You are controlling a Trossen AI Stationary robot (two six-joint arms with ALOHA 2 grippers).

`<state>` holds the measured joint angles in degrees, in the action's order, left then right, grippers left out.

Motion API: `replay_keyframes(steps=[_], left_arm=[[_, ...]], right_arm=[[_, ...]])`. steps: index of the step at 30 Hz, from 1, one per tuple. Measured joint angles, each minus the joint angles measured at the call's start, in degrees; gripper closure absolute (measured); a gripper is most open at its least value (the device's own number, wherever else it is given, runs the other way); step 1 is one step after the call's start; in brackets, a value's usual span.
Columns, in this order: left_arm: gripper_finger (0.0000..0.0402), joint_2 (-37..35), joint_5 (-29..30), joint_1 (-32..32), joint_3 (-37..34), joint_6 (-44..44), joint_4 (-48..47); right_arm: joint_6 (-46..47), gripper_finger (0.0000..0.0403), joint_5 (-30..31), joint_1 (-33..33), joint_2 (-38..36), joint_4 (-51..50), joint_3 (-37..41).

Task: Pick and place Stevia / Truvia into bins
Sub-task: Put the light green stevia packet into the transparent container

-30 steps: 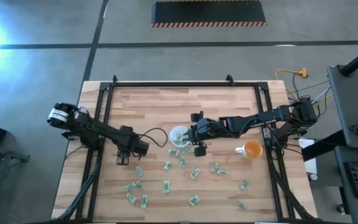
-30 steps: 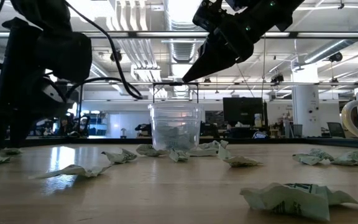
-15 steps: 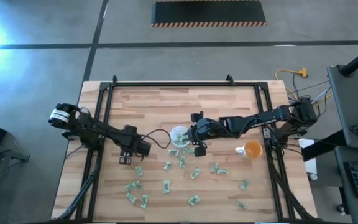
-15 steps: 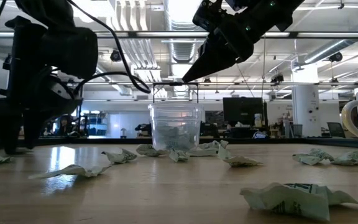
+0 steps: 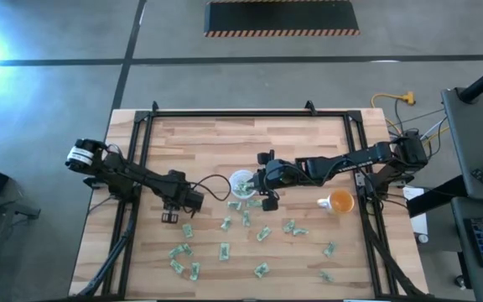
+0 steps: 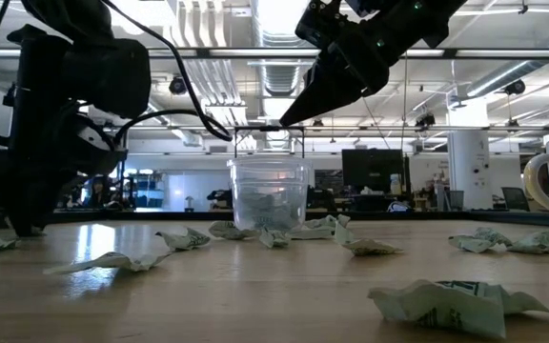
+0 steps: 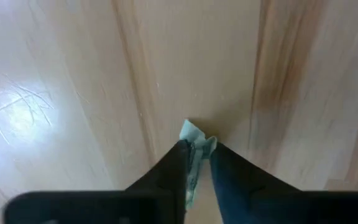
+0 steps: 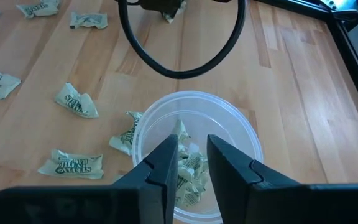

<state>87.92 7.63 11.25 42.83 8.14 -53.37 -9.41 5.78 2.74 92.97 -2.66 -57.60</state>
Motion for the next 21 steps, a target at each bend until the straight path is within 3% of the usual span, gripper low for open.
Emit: replay_keyframes(steps=[4, 16, 21], left_arm=[[0.0395, 0.0, 0.7, 0.0, 0.1, 0.1, -0.2], [0.0401, -3.8, 12.6, 0.0, 9.0, 0.1, -5.0], [0.0401, -7.4, 17.5, 0.0, 13.2, -6.1, 3.0]], right_arm=[[0.0, 0.0326, 0.0, 0.0, 0.0, 0.0, 0.0], [-0.7, 0.0330, 0.3, 0.0, 0.0, -0.1, 0.0], [0.9, 0.0330, 5.6, 0.0, -2.0, -2.1, 0.0]])
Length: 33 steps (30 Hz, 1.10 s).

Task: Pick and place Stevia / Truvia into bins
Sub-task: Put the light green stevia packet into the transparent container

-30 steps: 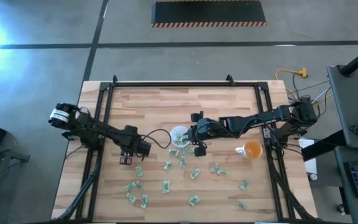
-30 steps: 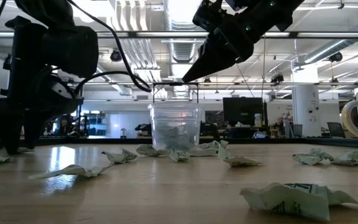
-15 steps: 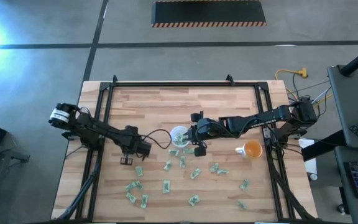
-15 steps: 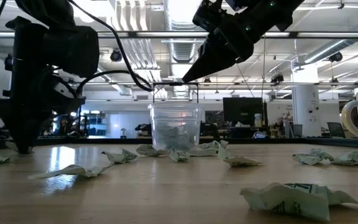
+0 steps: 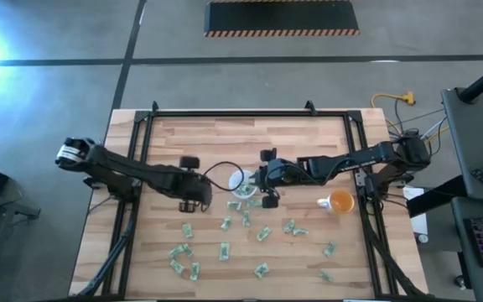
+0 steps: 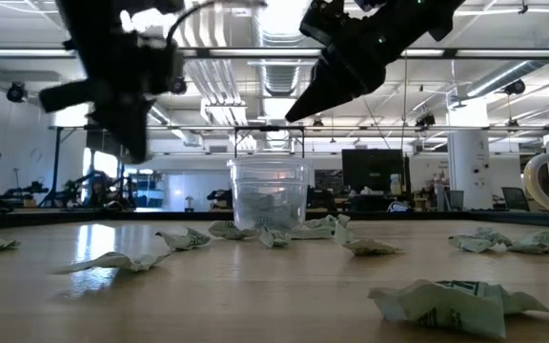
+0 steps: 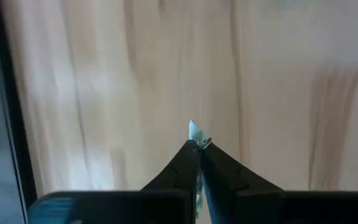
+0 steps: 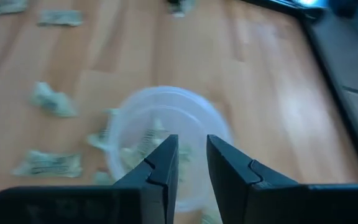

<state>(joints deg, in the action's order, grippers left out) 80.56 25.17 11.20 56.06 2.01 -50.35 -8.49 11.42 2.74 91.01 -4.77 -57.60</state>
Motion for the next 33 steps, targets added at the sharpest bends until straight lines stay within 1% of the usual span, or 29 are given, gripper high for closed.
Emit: replay_keyframes(steps=[3, 6, 9, 11, 16, 20, 22, 24, 26, 29, 30, 33], left_arm=[[0.0401, -2.0, -0.3, 0.0, 0.2, -7.2, 10.3], [0.0401, -3.1, -0.7, 0.0, -0.3, -14.0, 20.3], [0.0401, -2.9, -1.0, -0.4, -0.6, -18.0, 26.2], [0.0401, -2.6, -1.2, -0.9, -1.0, -20.2, 30.1], [0.0401, -1.8, -6.2, -3.0, -2.6, -22.4, 35.4], [0.0402, -0.7, -9.3, -4.7, -2.7, -23.6, 38.1], [0.0402, -0.2, -10.9, -5.4, -3.1, -24.2, 38.1], [0.0402, 1.4, -12.8, -6.1, -2.9, -25.4, 41.4], [0.0402, 2.2, -14.4, -6.8, -2.9, -26.5, 42.3], [0.0402, 4.9, -16.7, -7.8, -2.4, -27.9, 46.4], [0.0402, 5.4, -16.8, -8.1, -2.6, -28.1, 45.9], [0.0402, 7.9, -16.9, -9.1, -2.5, -29.2, 48.5]], right_arm=[[3.1, 0.0335, 3.8, 0.0, -2.0, -2.7, 0.0], [6.5, 0.0339, 5.2, 0.0, -4.2, -6.4, 0.0], [10.4, 0.0339, 5.5, 0.0, -6.4, -10.7, 0.0], [13.3, 0.0339, 7.4, 0.0, -7.9, -13.4, 0.0], [23.0, 0.0339, 14.1, 0.0, -10.3, -23.4, 0.1], [30.7, 0.0340, 14.5, 0.2, -10.5, -31.2, 0.6], [34.1, 0.0339, 14.3, 0.4, -10.1, -33.3, 0.8], [36.9, 0.0339, 14.2, 0.8, -9.7, -35.9, 1.8], [38.4, 0.0340, 14.0, 1.2, -9.4, -35.5, 2.7], [39.3, 0.0339, 13.6, 2.1, -9.5, -35.9, 4.1], [39.8, 0.0339, 13.6, 2.5, -9.5, -35.7, 4.2], [40.9, 0.0342, 13.5, 3.5, -9.6, -35.9, 4.6]])
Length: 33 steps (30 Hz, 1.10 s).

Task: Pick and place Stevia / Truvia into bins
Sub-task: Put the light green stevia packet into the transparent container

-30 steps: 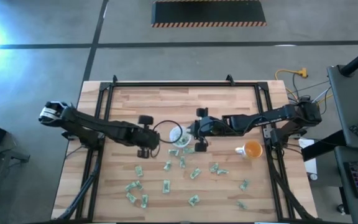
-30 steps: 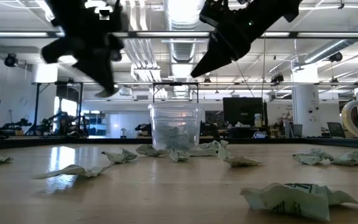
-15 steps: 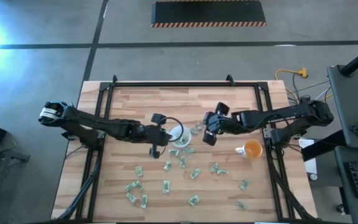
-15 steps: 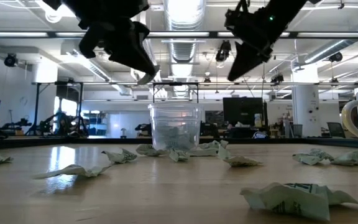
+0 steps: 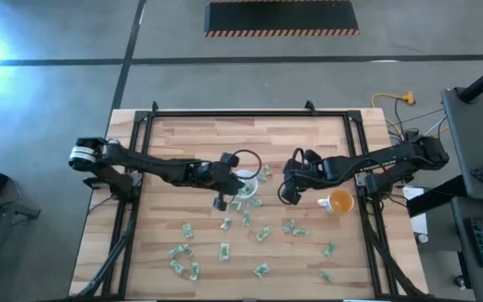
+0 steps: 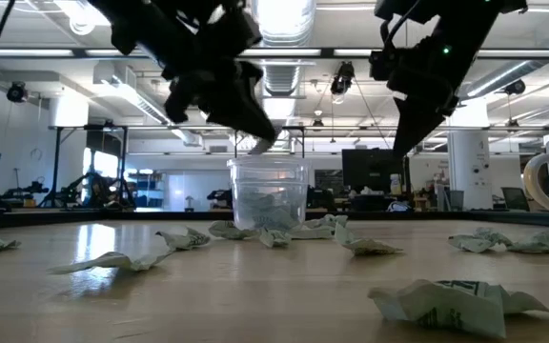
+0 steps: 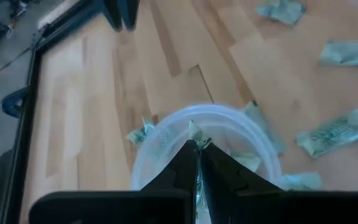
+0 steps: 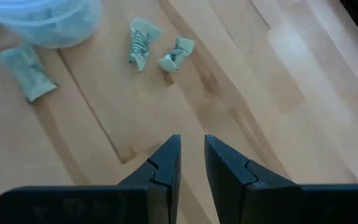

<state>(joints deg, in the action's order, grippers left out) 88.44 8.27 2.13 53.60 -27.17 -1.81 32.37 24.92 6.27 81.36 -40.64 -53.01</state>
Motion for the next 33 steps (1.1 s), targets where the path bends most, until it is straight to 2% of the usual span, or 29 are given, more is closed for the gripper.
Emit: replay_keyframes(steps=[4, 6, 14, 16, 19, 25, 30, 33], left_arm=[[0.0399, 2.0, 0.0, -1.4, 0.3, -0.2, 0.1], [0.0386, 2.3, 0.0, -1.8, 0.2, -0.2, -0.5], [0.0277, 1.4, 0.1, -2.5, 0.5, -0.2, -0.8], [0.0253, 0.8, 0.1, -2.5, 1.0, -0.2, -2.8], [0.0228, -1.0, 0.1, -2.4, 2.5, 1.4, -7.6], [0.0217, -8.7, -0.1, -1.5, 2.1, 7.6, -16.1], [0.0217, -17.2, -0.1, 0.5, -0.1, 14.2, -19.3], [0.0217, -21.9, -0.1, 2.4, -1.8, 19.7, -21.3]], right_arm=[[0.3, 0.0344, 0.1, 1.1, -0.2, 0.9, 0.0], [0.2, 0.0343, 0.2, 1.5, 0.0, 2.0, -0.1], [-1.2, 0.0337, 0.6, 2.0, 0.6, 3.2, 0.6], [-3.6, 0.0335, 0.7, 2.0, 0.6, 4.9, 1.4], [-11.0, 0.0332, 0.7, 2.0, 0.6, 13.0, 3.7], [-27.7, 0.0325, 0.4, 1.4, 0.6, 31.9, 10.2], [-26.8, 0.0312, 0.2, -2.1, 0.6, 33.3, 11.5], [-25.8, 0.0298, -3.8, -4.6, 1.2, 33.9, 11.9]])
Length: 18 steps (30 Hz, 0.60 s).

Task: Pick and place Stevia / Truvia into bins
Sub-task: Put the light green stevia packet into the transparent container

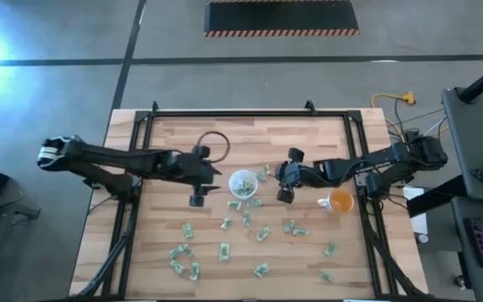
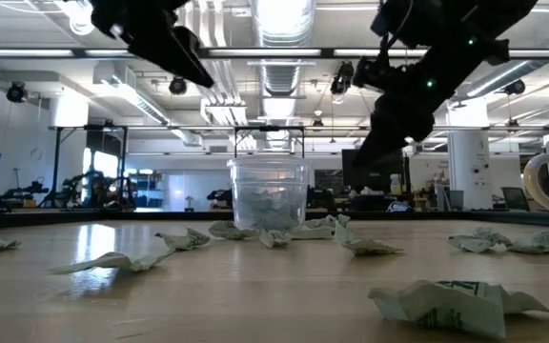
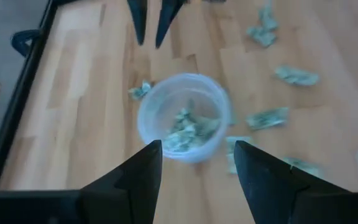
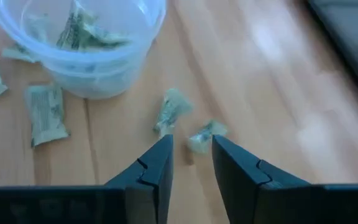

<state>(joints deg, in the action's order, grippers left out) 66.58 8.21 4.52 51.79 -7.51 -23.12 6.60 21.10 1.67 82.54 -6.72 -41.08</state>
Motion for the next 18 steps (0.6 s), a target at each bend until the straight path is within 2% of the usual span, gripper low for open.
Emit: replay_keyframes(steps=[4, 11, 18], left_arm=[[0.0217, -5.9, 0.0, 3.7, -4.1, 5.3, -0.1], [0.0217, -12.8, 0.6, 9.8, -10.0, 8.7, 0.2], [0.0216, -15.6, 1.3, 11.1, -10.4, 8.7, 0.1]], right_arm=[[-0.9, 0.0272, -4.8, -2.1, 1.9, 1.5, 0.4], [-7.8, 0.0238, -5.1, -3.4, 8.6, 3.9, -0.6], [-8.8, 0.0232, -4.7, -6.0, 12.7, 4.1, -3.0]])
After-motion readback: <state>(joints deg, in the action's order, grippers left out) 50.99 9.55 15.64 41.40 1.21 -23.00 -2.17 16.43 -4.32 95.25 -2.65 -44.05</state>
